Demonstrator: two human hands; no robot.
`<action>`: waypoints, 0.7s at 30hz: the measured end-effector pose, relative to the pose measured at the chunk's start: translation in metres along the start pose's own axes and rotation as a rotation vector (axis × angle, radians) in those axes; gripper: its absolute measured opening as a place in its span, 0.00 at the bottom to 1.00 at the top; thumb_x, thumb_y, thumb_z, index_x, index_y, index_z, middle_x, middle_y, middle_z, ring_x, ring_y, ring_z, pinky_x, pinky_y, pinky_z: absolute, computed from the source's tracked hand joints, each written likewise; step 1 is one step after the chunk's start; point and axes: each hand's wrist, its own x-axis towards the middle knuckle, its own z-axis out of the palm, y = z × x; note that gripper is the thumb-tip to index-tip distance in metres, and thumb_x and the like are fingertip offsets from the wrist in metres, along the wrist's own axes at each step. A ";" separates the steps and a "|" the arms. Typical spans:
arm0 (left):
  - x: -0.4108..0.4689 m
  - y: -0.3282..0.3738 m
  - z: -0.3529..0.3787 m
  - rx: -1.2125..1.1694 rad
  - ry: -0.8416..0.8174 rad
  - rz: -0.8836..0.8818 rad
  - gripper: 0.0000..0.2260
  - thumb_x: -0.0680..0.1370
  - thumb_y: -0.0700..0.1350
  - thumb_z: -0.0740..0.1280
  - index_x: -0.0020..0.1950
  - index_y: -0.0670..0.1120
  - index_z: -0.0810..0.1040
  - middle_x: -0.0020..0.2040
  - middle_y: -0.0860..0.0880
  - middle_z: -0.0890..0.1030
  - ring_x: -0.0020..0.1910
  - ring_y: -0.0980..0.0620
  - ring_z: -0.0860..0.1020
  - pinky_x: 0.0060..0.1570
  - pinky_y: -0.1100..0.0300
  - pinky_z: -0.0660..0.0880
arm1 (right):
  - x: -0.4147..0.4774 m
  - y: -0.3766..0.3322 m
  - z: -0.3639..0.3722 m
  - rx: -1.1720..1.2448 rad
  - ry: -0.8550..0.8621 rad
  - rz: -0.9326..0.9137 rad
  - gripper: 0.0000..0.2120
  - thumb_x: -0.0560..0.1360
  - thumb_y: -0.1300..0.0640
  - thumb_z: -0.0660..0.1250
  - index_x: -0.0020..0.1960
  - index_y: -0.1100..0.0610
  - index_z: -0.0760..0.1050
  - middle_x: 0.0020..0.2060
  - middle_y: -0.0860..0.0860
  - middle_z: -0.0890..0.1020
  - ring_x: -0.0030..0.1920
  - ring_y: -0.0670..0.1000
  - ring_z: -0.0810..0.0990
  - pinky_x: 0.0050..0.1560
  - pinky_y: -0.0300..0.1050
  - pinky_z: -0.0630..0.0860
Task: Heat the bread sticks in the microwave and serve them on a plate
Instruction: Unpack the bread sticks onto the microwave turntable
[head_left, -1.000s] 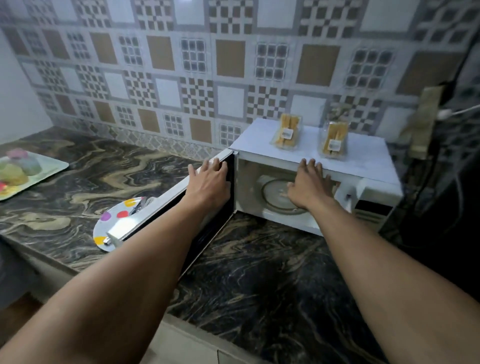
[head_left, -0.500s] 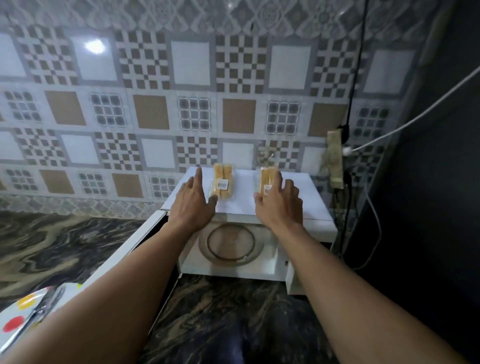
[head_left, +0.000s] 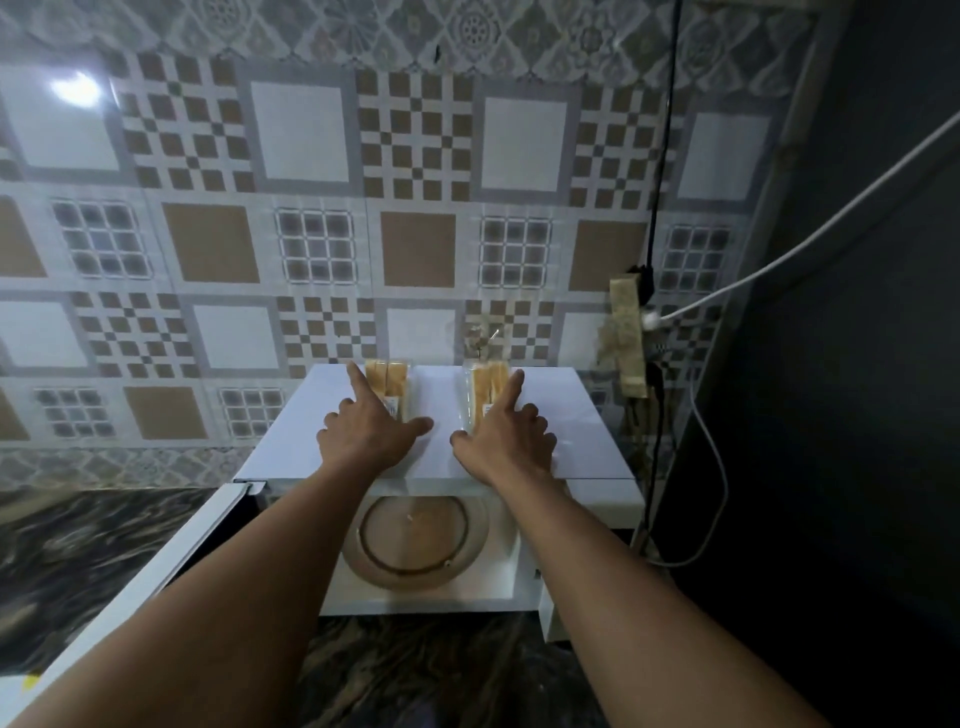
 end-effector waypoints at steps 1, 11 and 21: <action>0.002 0.001 0.002 0.017 0.000 -0.011 0.58 0.68 0.68 0.73 0.80 0.51 0.35 0.76 0.40 0.68 0.73 0.35 0.67 0.69 0.38 0.65 | 0.003 -0.001 -0.001 0.014 -0.016 0.024 0.53 0.74 0.39 0.67 0.79 0.56 0.32 0.72 0.63 0.64 0.68 0.63 0.66 0.67 0.58 0.63; 0.001 0.009 0.001 0.044 0.018 -0.073 0.48 0.66 0.60 0.79 0.75 0.44 0.57 0.67 0.40 0.74 0.65 0.38 0.73 0.63 0.43 0.74 | 0.015 -0.005 0.003 0.075 0.010 0.113 0.45 0.67 0.40 0.75 0.71 0.57 0.54 0.66 0.62 0.68 0.64 0.61 0.68 0.64 0.54 0.68; -0.033 -0.006 -0.015 -0.078 0.068 -0.099 0.36 0.63 0.59 0.77 0.62 0.45 0.64 0.57 0.41 0.78 0.57 0.38 0.76 0.56 0.44 0.77 | -0.022 0.006 -0.007 0.139 0.055 0.107 0.40 0.65 0.43 0.74 0.67 0.57 0.57 0.62 0.61 0.71 0.60 0.61 0.69 0.60 0.53 0.70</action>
